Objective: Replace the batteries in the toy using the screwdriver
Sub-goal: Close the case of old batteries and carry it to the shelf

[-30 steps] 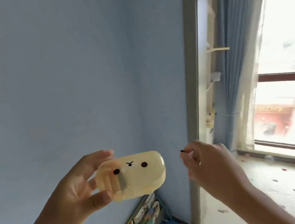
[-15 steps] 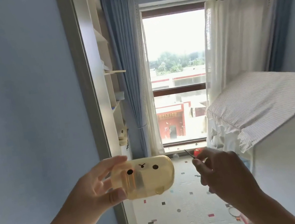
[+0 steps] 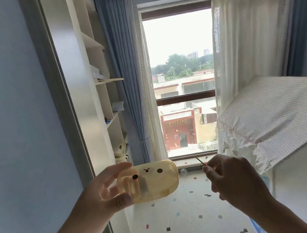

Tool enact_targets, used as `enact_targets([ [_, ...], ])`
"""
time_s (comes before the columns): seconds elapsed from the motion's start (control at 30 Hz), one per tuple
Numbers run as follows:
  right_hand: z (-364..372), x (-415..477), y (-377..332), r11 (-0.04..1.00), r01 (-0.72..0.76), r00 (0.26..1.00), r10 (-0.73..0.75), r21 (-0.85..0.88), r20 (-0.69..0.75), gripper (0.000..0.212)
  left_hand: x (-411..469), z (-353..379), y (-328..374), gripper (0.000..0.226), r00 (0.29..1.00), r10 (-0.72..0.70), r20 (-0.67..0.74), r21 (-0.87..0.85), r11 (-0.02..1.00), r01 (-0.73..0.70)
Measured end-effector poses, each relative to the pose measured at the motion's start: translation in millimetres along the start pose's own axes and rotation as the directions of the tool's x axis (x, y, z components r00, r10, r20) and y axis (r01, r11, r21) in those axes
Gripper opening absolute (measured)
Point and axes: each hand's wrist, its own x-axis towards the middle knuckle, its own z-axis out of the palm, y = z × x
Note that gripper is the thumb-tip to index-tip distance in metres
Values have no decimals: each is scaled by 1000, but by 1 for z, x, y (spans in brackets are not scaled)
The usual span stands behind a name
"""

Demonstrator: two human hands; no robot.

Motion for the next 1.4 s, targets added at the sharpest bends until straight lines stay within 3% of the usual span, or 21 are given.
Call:
enact_targets([
  [0.43,116,193,46,997,-82,996,82,0,-25,16,236,-47,-84,91,999,19,51,-94,996,-14],
  [0.67,179,311,69,992,-125,992,123,-38,-38,14,378,-79,-124,88,997,-5,74,-37,999,8],
  [0.97,266,484,128,994,-75,997,74,-73,-22,12,564,-95,-194,90,997,-17,74,-100,995,24],
  [1.4,415,775,210,997,-66,992,62,33,108,10,847,-142,-277,94,997,-14,-77,-175,985,1],
])
